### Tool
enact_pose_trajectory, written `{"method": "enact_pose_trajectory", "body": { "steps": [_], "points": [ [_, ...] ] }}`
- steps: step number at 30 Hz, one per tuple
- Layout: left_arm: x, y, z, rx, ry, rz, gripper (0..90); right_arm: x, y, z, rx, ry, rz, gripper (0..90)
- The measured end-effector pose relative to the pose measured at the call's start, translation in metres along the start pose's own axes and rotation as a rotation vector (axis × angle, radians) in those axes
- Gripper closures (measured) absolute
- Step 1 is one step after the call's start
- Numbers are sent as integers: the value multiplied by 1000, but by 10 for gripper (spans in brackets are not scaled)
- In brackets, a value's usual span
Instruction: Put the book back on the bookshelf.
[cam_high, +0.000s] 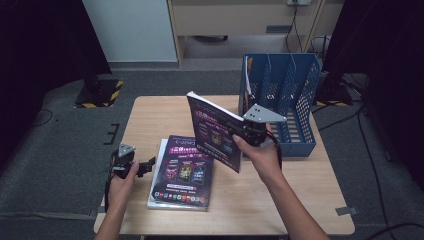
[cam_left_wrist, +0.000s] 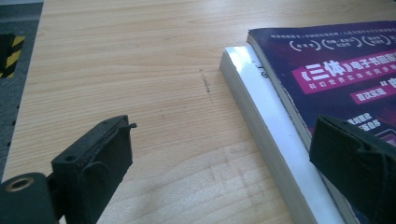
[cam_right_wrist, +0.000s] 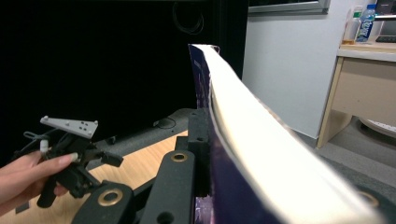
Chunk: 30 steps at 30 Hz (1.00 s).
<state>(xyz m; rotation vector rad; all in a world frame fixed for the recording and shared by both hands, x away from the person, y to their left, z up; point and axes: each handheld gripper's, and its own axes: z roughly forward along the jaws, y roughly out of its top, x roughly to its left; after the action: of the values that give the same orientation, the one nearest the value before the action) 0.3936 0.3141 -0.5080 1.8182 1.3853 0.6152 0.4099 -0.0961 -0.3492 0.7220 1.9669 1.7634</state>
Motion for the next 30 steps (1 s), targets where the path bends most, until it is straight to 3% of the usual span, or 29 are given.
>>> {"method": "enact_pose_trajectory", "body": {
  "steps": [30],
  "points": [
    [15, -8, 3, 54, 29, -42, 65, -5, -13, -51, 11, 0, -11, 822]
  ]
}}
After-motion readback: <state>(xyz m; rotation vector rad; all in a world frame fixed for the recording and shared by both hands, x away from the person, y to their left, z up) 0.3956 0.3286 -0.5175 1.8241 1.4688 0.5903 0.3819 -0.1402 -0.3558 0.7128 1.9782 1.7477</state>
